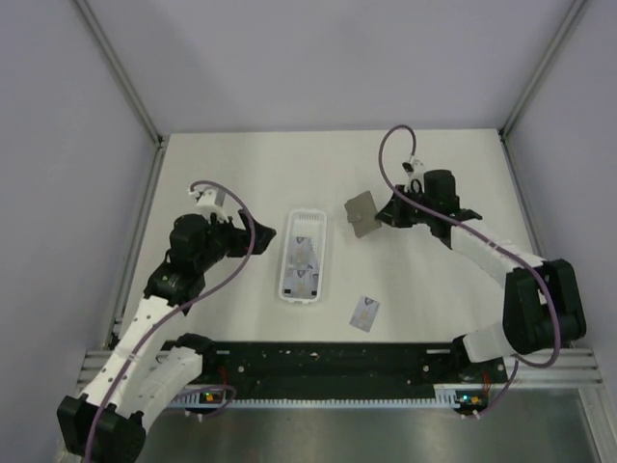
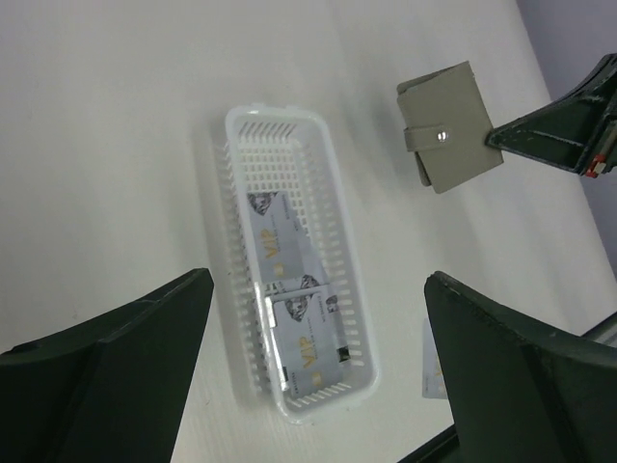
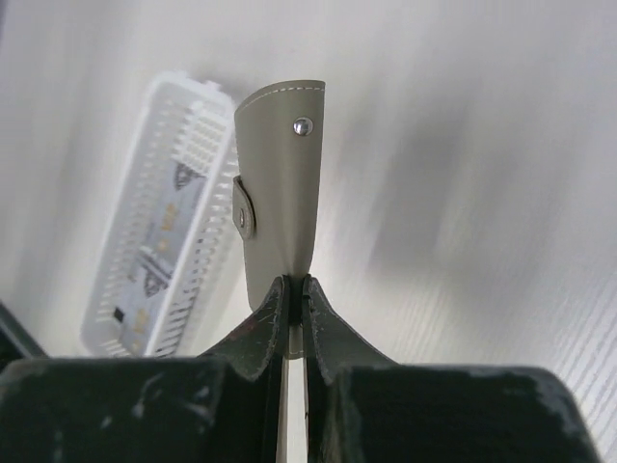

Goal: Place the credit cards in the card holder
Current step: Pick up the card holder from the center of the board, then open the card holder.

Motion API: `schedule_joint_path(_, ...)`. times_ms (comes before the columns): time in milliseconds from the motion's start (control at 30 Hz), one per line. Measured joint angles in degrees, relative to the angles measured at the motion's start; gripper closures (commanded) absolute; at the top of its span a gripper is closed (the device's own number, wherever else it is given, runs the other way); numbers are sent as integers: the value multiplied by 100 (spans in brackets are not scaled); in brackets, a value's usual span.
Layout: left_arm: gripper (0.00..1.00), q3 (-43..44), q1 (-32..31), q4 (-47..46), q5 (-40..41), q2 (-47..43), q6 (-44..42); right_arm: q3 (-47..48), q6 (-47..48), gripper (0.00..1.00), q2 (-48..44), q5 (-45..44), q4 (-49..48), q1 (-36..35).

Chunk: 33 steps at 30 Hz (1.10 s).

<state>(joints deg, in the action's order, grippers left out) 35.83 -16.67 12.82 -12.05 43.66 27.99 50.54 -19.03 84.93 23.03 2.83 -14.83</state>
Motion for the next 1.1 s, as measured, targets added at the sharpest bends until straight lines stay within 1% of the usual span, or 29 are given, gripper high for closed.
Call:
schedule_joint_path(133, 2, 732, 0, 94, -623, 254, -227, -149, -9, 100, -820, 780, 2, -4)
schedule_joint_path(233, 2, 1137, 0, 42, -1261, 302, -385, -151, -28, 100, -1193, 1515, -13, -107)
schedule_joint_path(300, 2, 1281, 0, -83, -1784, 302, -437, -122, -20, 100, -1384, 2033, 44, -339)
schedule_joint_path(400, 2, 1309, -17, -284, -2476, 350, -448, 61, 2, 100, -1445, 2712, 282, -905)
schedule_joint_path(500, 2, 1314, -107, -332, -2924, 494, -461, 225, 26, 100, -1445, 3195, 444, -1423)
schedule_joint_path(633, 2, 1314, -522, -337, -3250, 632, -553, 291, 37, 100, -1449, 3563, 520, -1729)
schedule_joint_path(800, 2, 1314, -1202, -345, -3359, 662, -706, 275, -125, 100, -1480, 3842, 437, -1733)
schedule_joint_path(867, 3, 1314, -1373, -348, -3359, 699, -739, 275, -212, 100, -1530, 3943, 328, -1733)
schedule_joint_path(933, 9, 1314, -1513, -356, -3355, 758, -789, 275, -267, 100, -1617, 4044, 236, -1733)
schedule_joint_path(1000, 20, 1314, -1578, -358, -3353, 809, -833, 273, -313, 100, -1722, 4164, 184, -1733)
schedule_joint_path(1067, 44, 1314, -1604, -356, -3355, 855, -872, 273, -334, 100, -1801, 4249, 120, -1733)
schedule_joint_path(1100, 61, 1314, -1606, -354, -3355, 872, -883, 273, -339, 100, -1832, 4288, 101, -1733)
